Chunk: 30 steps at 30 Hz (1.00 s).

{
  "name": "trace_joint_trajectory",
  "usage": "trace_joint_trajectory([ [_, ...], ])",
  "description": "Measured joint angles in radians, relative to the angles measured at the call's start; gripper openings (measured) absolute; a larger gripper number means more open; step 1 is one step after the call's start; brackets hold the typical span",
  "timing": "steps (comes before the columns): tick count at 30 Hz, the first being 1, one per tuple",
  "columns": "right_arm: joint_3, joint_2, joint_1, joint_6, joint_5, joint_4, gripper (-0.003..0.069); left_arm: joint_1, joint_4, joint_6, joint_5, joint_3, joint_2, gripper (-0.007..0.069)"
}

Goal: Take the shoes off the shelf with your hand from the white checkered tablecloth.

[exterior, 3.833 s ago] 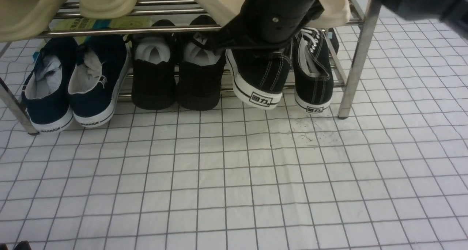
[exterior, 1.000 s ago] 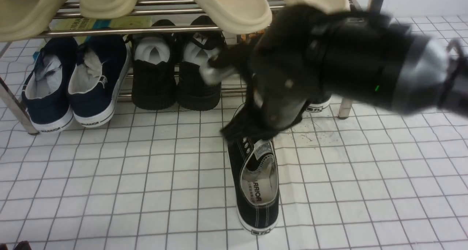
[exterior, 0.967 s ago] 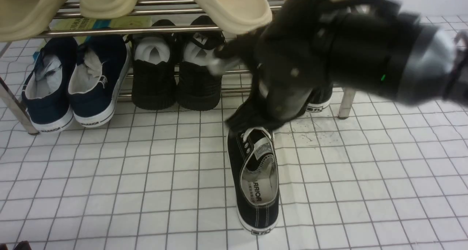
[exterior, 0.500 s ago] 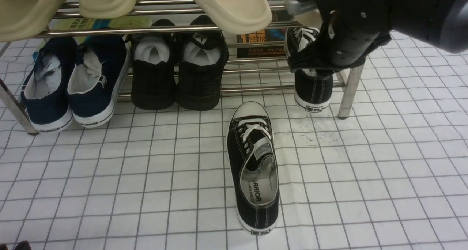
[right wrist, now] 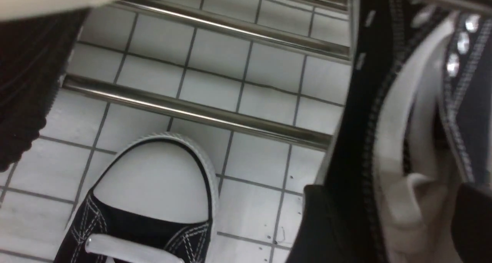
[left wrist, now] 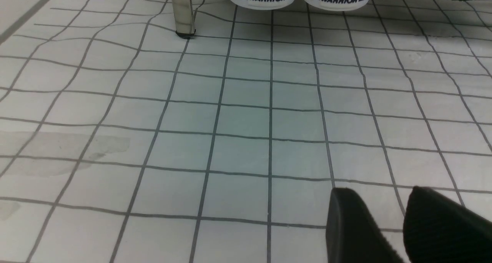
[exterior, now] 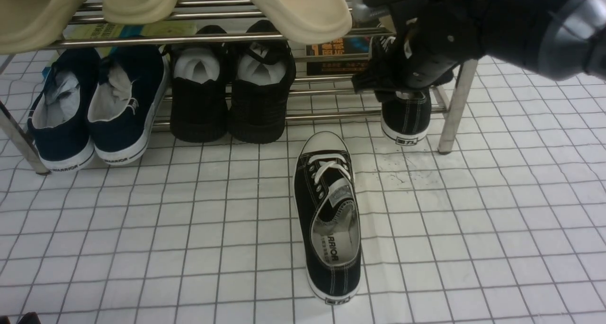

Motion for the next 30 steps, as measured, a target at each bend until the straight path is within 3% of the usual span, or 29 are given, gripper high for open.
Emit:
trace_joint_trajectory([
  [6, -0.001, 0.054, 0.001, 0.000, -0.036, -0.036, 0.0441, 0.000, 0.000, 0.000, 0.000, 0.000, 0.000, 0.0239],
  [10, -0.007, 0.064, 0.002, 0.000, -0.034, -0.055, 0.0346, 0.000, 0.000, 0.000, 0.000, 0.000, 0.000, 0.0239],
  [11, -0.009, 0.064, 0.002, 0.000, -0.024, -0.058, 0.0229, 0.000, 0.000, 0.000, 0.000, 0.000, 0.000, 0.0239],
  [13, -0.010, 0.061, 0.005, 0.000, -0.008, -0.056, 0.0090, 0.000, 0.000, 0.000, 0.000, 0.000, 0.000, 0.0239],
  [14, -0.010, 0.059, 0.006, 0.000, -0.002, -0.054, 0.0036, 0.000, 0.000, 0.000, 0.000, 0.000, 0.000, 0.0239],
  [16, -0.010, 0.052, 0.007, -0.001, 0.014, -0.049, 0.0005, 0.000, 0.000, 0.000, 0.000, 0.000, 0.000, 0.0239],
  [30, 0.000, -0.155, 0.029, -0.073, 0.279, 0.064, 0.0002, 0.000, 0.000, 0.000, 0.000, 0.000, 0.000, 0.0239],
])
